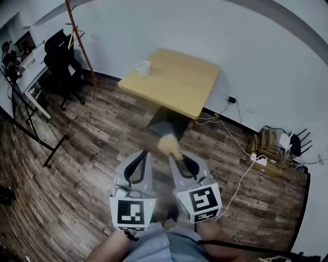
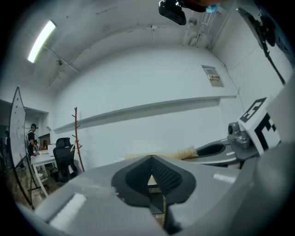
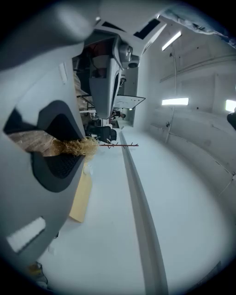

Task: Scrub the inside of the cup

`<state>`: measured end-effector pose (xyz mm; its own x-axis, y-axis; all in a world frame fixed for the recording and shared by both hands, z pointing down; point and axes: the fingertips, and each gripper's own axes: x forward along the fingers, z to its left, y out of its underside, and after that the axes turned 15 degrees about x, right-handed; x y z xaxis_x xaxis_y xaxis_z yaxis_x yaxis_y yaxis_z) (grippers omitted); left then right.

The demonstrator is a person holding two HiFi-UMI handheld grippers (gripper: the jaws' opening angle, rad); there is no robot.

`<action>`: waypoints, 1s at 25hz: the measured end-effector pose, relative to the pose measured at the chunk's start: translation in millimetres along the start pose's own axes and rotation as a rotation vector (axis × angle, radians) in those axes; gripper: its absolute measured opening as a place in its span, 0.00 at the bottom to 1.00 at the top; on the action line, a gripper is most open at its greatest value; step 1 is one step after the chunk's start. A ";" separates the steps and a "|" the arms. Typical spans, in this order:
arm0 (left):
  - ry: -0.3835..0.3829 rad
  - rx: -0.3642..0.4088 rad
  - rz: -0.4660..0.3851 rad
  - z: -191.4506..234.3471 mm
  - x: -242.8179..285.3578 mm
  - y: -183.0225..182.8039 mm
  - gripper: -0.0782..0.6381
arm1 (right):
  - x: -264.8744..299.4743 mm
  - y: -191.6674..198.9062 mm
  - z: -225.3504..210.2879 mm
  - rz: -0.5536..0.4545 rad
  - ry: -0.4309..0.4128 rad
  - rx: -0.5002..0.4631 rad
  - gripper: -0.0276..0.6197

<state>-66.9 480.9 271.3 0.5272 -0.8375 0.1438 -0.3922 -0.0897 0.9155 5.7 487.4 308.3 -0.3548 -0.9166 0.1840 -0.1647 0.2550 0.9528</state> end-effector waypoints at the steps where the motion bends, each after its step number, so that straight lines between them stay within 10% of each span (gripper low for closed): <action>1: 0.001 0.004 -0.002 -2.4 4.6 -2.6 0.14 | 0.2 -4.8 -5.0 -0.008 0.000 0.001 0.14; 25: -0.038 -0.039 0.079 24.8 67.5 40.2 0.14 | 66.5 0.8 -44.0 0.034 -0.052 0.077 0.14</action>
<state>-65.8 407.5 308.5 0.4662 -0.8612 0.2026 -0.4012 -0.0017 0.9160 22.5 413.1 331.9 -0.4086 -0.8904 0.2007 -0.2212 0.3099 0.9247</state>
